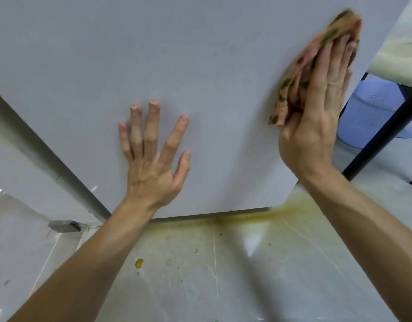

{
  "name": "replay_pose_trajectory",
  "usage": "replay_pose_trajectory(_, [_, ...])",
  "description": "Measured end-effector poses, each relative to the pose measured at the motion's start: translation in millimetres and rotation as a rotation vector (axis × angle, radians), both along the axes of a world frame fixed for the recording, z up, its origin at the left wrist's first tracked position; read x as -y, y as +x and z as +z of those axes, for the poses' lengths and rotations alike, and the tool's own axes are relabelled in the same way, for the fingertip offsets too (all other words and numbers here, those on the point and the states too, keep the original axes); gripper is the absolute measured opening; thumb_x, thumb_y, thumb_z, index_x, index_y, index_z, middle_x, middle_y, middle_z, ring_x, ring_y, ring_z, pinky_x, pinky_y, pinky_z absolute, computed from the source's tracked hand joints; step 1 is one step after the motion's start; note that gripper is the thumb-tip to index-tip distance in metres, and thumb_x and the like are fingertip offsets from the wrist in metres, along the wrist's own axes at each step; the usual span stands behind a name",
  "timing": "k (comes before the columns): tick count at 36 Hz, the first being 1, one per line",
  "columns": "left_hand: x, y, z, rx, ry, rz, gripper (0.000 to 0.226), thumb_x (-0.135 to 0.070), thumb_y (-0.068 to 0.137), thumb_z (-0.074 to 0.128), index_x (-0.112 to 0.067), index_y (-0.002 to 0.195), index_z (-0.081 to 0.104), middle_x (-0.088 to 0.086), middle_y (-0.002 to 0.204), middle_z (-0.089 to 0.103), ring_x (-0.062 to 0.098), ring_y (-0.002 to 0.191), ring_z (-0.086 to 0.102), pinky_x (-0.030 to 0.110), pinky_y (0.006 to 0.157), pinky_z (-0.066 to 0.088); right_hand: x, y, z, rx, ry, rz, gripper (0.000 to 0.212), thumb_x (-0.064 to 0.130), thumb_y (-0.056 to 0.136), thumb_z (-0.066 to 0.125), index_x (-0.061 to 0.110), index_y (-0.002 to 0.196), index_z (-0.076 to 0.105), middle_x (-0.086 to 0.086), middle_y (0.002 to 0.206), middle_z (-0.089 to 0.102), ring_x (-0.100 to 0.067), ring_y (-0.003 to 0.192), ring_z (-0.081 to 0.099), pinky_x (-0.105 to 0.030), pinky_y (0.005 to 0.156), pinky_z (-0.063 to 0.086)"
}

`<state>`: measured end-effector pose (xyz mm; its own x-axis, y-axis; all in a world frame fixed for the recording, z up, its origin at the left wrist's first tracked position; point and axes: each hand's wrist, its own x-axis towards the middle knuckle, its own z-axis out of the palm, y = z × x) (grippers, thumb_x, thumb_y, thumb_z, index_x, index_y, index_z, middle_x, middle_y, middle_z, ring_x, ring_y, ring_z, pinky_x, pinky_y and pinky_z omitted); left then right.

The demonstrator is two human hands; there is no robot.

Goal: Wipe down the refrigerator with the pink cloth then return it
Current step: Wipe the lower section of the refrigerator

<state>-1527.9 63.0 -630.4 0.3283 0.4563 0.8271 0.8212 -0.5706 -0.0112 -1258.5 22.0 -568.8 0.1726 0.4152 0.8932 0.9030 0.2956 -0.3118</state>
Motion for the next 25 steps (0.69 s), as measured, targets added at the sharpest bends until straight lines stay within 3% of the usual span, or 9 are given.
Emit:
replay_pose_trajectory(3, [-1, 12, 1, 0.016, 0.003, -0.005, 0.068, -0.031, 0.102, 0.056, -0.027, 0.163, 0.025, 0.020, 0.166, 0.008, 0.022, 0.159, -0.022, 0.055, 0.127, -0.008, -2, -21, -1, -0.108, 0.052, 0.003, 0.079, -0.018, 0.077, 0.045, -0.017, 0.154, 0.028, -0.040, 0.162, 0.023, -0.054, 0.154, 0.017, -0.051, 0.130, 0.002])
replay_pose_trajectory(5, [-1, 19, 0, 0.026, 0.018, 0.001, 0.065, -0.031, 0.102, 0.056, -0.026, 0.162, 0.030, 0.020, 0.167, 0.011, 0.024, 0.159, -0.021, 0.057, 0.126, -0.008, -5, -32, -25, -0.067, 0.054, 0.026, 0.079, -0.017, 0.077, 0.045, -0.011, 0.155, 0.031, -0.037, 0.163, 0.026, -0.051, 0.154, 0.018, -0.051, 0.130, 0.004])
replay_pose_trajectory(7, [-1, 24, -1, 0.044, 0.028, 0.007, 0.062, -0.029, 0.102, 0.057, -0.024, 0.161, 0.037, 0.020, 0.167, 0.012, 0.030, 0.160, -0.018, 0.058, 0.126, -0.008, -9, -29, -68, 0.156, 0.041, 0.056, 0.073, -0.015, 0.085, 0.041, -0.002, 0.156, 0.035, -0.023, 0.164, 0.032, -0.038, 0.157, 0.022, -0.050, 0.130, 0.011])
replay_pose_trajectory(10, [3, 31, 0, 0.067, 0.019, 0.009, 0.062, -0.026, 0.100, 0.058, -0.021, 0.159, 0.040, 0.022, 0.166, 0.014, 0.052, 0.155, 0.002, 0.059, 0.126, -0.005, 0, -1, -137, 0.610, -0.102, 0.094, 0.076, -0.013, 0.088, 0.037, 0.011, 0.159, 0.036, -0.002, 0.166, 0.034, -0.019, 0.160, 0.020, -0.043, 0.131, 0.013])
replay_pose_trajectory(14, [5, 37, 0, 0.082, 0.023, 0.010, 0.068, -0.023, 0.098, 0.061, -0.020, 0.160, 0.035, 0.024, 0.166, 0.014, 0.058, 0.150, 0.008, 0.058, 0.128, -0.004, 26, 39, -178, 0.953, -0.386, 0.156, 0.084, -0.001, 0.090, 0.035, 0.019, 0.167, 0.009, 0.004, 0.165, 0.030, -0.012, 0.156, 0.022, -0.037, 0.132, 0.003])
replay_pose_trajectory(16, [5, 38, 0, 0.091, 0.027, 0.017, 0.069, -0.024, 0.098, 0.062, -0.020, 0.160, 0.034, 0.025, 0.165, 0.014, 0.059, 0.150, 0.009, 0.059, 0.128, -0.003, 31, 48, -175, 0.973, -0.434, 0.161, 0.082, 0.002, 0.093, 0.035, 0.019, 0.167, 0.006, 0.006, 0.166, 0.030, -0.011, 0.156, 0.022, -0.036, 0.132, 0.003])
replay_pose_trajectory(18, [5, 39, 0, 0.093, 0.032, 0.020, 0.069, -0.026, 0.098, 0.063, -0.019, 0.160, 0.035, 0.027, 0.165, 0.015, 0.060, 0.150, 0.009, 0.060, 0.127, -0.002, 31, 52, -168, 0.937, -0.415, 0.154, 0.084, -0.001, 0.090, 0.036, 0.018, 0.167, 0.008, 0.004, 0.166, 0.029, -0.012, 0.161, 0.011, -0.037, 0.132, 0.003])
replay_pose_trajectory(25, [8, 46, 1, 0.123, 0.023, -0.013, 0.069, -0.021, 0.093, 0.064, -0.011, 0.157, 0.036, 0.033, 0.163, 0.015, 0.064, 0.148, 0.007, 0.062, 0.127, 0.001, 15, 55, -96, 0.458, -0.099, 0.004, 0.080, -0.017, 0.085, 0.046, 0.005, 0.160, 0.027, -0.012, 0.164, 0.029, -0.016, 0.162, 0.007, -0.043, 0.132, 0.008])
